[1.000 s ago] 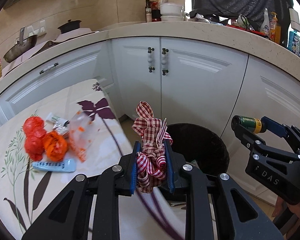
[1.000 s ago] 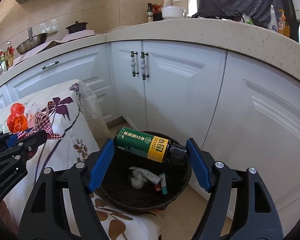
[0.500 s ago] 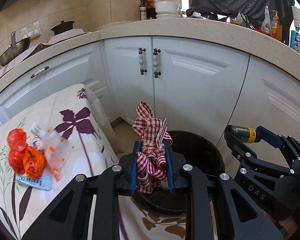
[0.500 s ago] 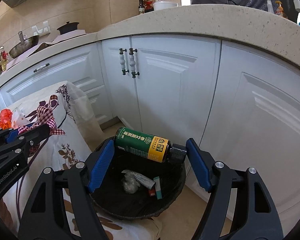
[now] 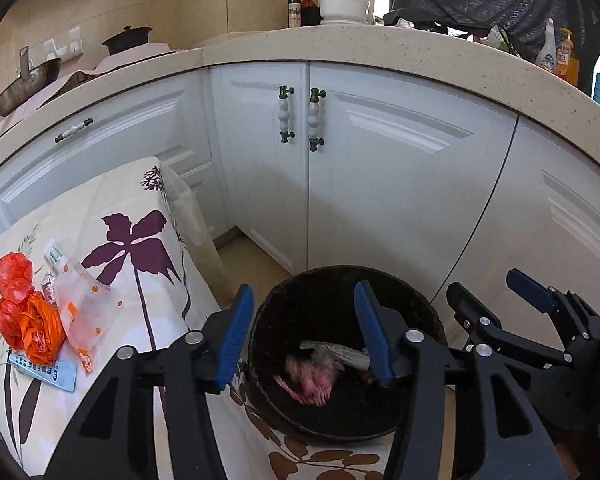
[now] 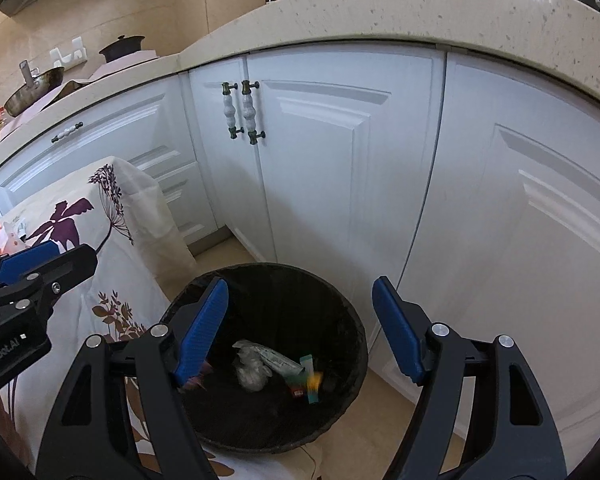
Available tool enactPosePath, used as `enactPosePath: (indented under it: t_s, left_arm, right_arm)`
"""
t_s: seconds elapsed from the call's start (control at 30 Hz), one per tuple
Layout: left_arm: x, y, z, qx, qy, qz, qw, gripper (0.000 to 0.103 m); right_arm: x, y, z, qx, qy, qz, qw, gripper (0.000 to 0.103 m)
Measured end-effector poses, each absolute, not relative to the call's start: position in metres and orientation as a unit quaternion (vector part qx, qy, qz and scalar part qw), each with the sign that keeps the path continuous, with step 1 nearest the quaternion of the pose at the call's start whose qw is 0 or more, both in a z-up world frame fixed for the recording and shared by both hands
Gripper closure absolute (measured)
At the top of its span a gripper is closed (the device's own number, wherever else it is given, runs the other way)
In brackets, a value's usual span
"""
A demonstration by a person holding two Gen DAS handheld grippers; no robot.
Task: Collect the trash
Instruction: 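Carry the ribbon and bottle over the black bin and open both tools, then move both open tools from the bin back over the table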
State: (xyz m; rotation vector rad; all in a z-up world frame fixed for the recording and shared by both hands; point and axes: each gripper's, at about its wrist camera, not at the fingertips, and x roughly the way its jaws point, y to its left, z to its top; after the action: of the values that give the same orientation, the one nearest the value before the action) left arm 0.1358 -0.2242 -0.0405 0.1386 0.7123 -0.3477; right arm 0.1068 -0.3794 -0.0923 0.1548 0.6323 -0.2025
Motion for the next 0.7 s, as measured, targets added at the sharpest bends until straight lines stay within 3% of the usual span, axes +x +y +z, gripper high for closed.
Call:
enactPosePath:
  t_s: [0.7]
  left_arm:
    - [0.131,-0.187,-0.021,0.052,0.327,-0.14,0.933,0.044]
  right_arm:
    - [0.098,-0.352,-0.066,0.065,0.29,-0.091,0.95,0.03]
